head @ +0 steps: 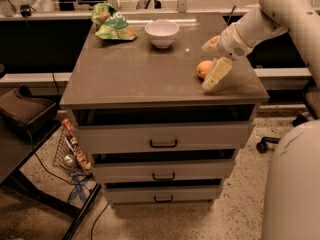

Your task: Place orange into white bowl

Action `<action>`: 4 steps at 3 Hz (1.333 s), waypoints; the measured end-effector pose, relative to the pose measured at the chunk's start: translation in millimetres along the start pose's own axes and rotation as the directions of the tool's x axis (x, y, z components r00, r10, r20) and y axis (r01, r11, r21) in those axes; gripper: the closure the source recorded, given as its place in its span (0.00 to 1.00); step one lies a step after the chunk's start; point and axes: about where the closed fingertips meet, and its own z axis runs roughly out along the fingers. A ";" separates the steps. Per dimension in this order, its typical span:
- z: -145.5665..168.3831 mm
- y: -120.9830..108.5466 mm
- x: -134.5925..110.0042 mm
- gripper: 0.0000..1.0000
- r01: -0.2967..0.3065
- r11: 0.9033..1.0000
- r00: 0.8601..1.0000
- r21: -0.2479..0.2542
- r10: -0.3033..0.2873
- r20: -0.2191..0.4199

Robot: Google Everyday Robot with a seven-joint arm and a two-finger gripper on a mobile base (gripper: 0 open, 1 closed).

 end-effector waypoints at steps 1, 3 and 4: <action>4.0 0.0 -0.8 0.39 0.001 1.000 1.000 -0.005 -0.001 0.001; 11.3 0.4 -1.3 0.87 0.001 1.000 1.000 -0.014 -0.001 0.003; 14.9 0.5 -1.6 1.00 0.001 1.000 1.000 -0.019 -0.001 0.004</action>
Offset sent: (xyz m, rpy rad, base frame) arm 0.0009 0.0027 -0.0026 0.0009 0.0033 0.0036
